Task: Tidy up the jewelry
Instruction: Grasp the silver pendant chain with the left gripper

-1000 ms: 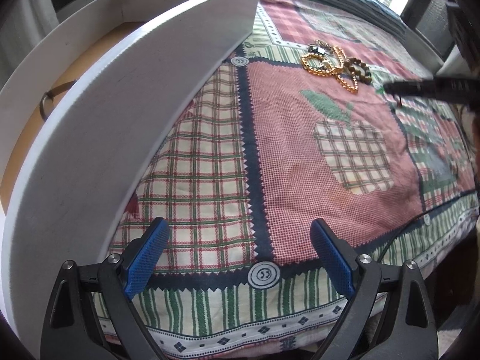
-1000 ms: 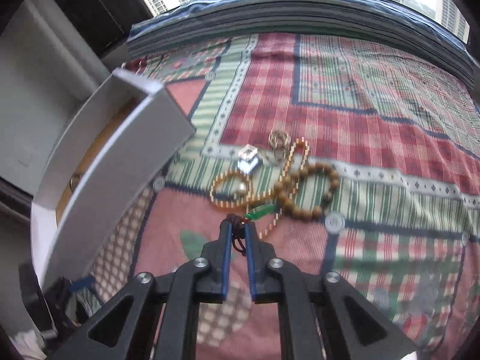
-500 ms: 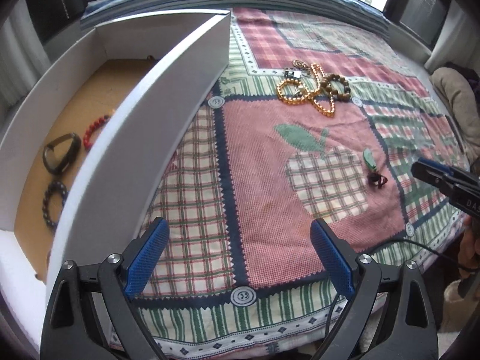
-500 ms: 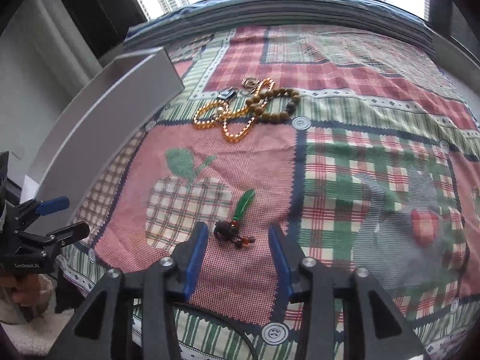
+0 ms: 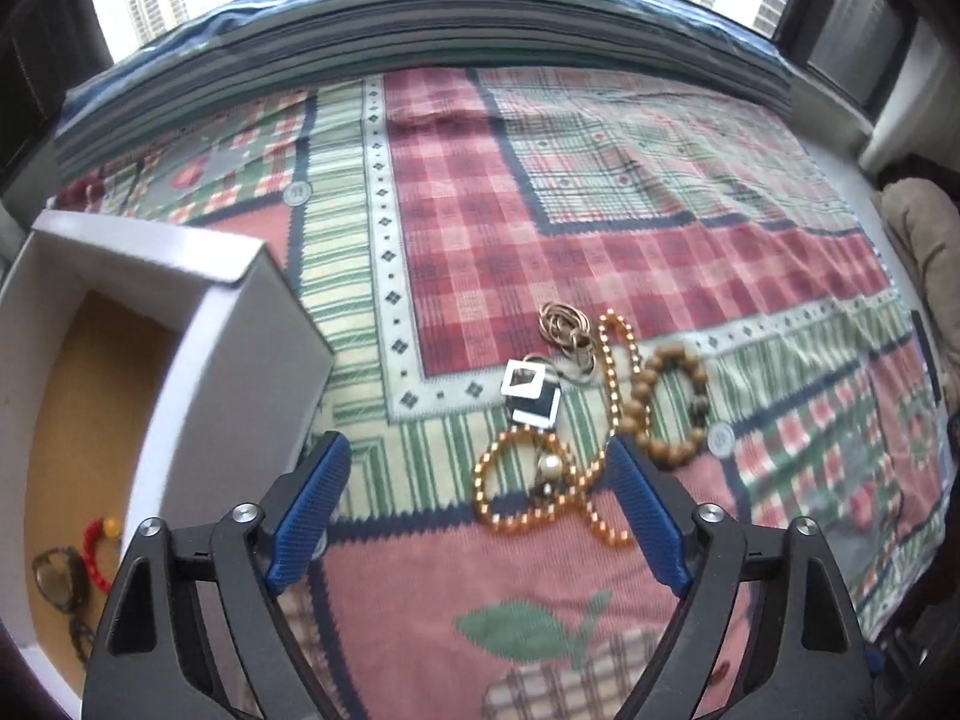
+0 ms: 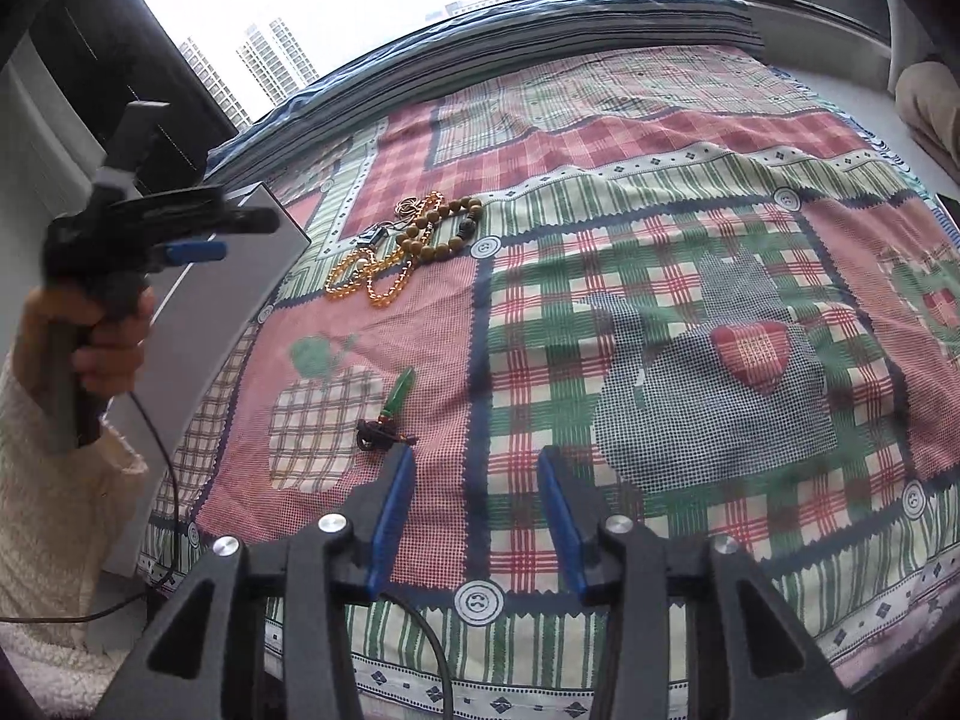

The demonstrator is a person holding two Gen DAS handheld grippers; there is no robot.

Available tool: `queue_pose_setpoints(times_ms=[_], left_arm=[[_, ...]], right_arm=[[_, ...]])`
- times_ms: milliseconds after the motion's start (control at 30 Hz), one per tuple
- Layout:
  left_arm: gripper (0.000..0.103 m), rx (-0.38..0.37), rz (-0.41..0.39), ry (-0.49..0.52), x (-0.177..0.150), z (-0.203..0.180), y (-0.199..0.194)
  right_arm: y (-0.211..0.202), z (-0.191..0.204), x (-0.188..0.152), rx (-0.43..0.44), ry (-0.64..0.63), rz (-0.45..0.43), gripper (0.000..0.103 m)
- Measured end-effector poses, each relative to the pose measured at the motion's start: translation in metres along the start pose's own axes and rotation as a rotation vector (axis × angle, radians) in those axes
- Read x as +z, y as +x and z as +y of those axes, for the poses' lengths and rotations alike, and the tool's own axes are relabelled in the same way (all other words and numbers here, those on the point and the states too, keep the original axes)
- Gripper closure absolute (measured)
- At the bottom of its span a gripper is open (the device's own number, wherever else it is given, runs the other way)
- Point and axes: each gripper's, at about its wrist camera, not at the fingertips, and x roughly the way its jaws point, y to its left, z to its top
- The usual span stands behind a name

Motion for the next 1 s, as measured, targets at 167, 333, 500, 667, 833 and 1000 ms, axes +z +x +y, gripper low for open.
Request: queue_pose_setpoints(times_ms=[167, 333, 500, 667, 833, 1000], left_arm=[[0.032, -0.042, 0.06, 0.017, 0.028, -0.016, 0.05], [0.042, 0.002, 0.076, 0.065, 0.035, -0.026, 0.073], [0.057, -0.015, 0.049, 0.071, 0.035, -0.028, 0.076], [0.102, -0.061, 0.041, 0.081, 0.036, -0.035, 0.072], [0.103, -0.123, -0.012, -0.012, 0.029, -0.013, 0.037], [0.103, -0.182, -0.1, -0.06, 0.017, 0.007, -0.029]], right_arm=[[-0.004, -0.006, 0.0, 0.006, 0.004, -0.001, 0.06], [0.001, -0.015, -0.004, 0.004, 0.024, 0.016, 0.06], [0.009, -0.019, -0.007, 0.006, 0.033, 0.033, 0.06], [0.011, -0.02, -0.006, 0.003, 0.043, 0.034, 0.06], [0.006, -0.021, -0.006, -0.001, 0.047, 0.019, 0.06], [0.0, -0.018, -0.007, 0.003, 0.045, 0.01, 0.06]])
